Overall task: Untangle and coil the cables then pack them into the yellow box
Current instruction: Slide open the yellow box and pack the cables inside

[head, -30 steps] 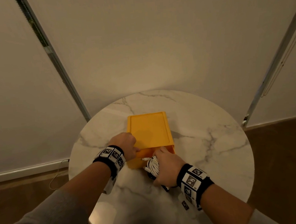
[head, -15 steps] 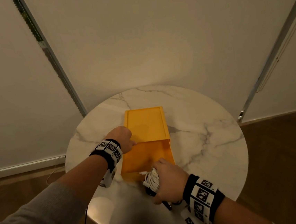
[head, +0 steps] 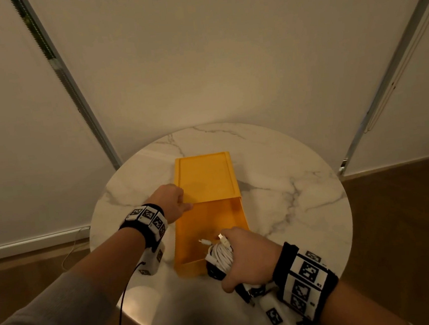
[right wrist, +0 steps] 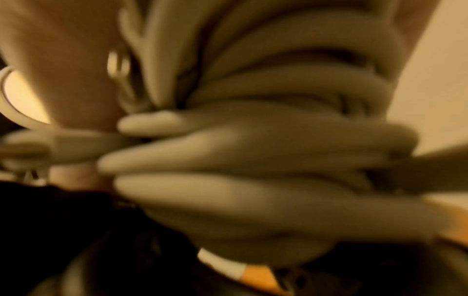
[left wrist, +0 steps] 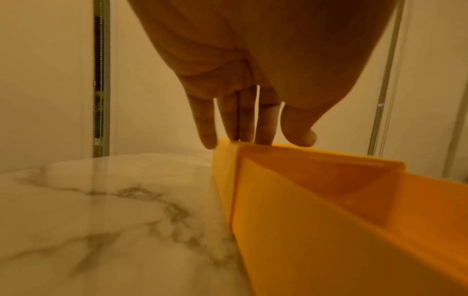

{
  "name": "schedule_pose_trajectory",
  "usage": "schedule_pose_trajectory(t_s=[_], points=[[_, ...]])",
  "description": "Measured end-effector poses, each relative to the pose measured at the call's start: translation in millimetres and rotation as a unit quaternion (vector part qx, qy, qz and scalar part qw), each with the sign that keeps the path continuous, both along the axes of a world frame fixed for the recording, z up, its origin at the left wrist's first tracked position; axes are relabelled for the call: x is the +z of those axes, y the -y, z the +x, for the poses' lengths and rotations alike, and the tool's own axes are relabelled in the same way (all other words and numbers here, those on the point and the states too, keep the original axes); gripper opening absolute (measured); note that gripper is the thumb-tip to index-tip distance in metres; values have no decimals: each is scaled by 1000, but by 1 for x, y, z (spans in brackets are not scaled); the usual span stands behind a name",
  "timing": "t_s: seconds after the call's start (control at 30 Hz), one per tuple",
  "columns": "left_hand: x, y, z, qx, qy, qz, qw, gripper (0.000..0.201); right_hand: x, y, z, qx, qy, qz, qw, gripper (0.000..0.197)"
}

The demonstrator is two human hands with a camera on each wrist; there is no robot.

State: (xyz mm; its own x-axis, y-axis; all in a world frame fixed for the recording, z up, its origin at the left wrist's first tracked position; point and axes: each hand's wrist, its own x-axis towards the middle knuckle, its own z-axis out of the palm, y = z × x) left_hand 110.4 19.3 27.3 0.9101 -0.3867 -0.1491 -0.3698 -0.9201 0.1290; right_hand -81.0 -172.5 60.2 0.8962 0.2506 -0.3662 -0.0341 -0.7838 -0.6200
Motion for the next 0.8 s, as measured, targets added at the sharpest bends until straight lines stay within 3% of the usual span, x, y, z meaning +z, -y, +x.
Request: schedule_pose_trajectory(t_s=[0.1, 0.17, 0.23, 0.27, 0.3, 0.37, 0.43, 0.5, 0.6, 0.8], points=[[2, -3, -7, 2, 2, -46, 999, 33, 10, 2, 6, -6, 18, 37, 999, 76], [9, -3, -18, 8, 40, -120, 992, 31, 18, 4, 12, -4, 44, 38, 998, 77], [20, 1, -33, 29, 35, -203, 978, 45, 25, 4, 19, -1, 70, 31, 997, 76], [28, 5, -43, 56, -18, -260, 964, 58, 27, 5, 24, 1, 79, 21, 997, 78], [37, 10, -53, 91, -107, -329, 934, 69, 29, 4, 30, 4, 88, 6, 996, 81], [52, 17, -73, 131, -315, -412, 845, 80, 29, 4, 41, 13, 107, -30, 994, 87], [61, 20, -88, 99, -429, -444, 780, 73, 25, 1, 52, 17, 131, -50, 990, 92], [61, 22, -96, 77, -440, -488, 750, 61, 21, -3, 61, 28, 152, -69, 986, 104], [56, 26, -98, 87, -406, -530, 740, 51, 18, -6, 72, 55, 158, -101, 981, 127], [42, 24, -97, 114, -390, -576, 709, 41, 13, -1, 81, 85, 161, -72, 981, 147]])
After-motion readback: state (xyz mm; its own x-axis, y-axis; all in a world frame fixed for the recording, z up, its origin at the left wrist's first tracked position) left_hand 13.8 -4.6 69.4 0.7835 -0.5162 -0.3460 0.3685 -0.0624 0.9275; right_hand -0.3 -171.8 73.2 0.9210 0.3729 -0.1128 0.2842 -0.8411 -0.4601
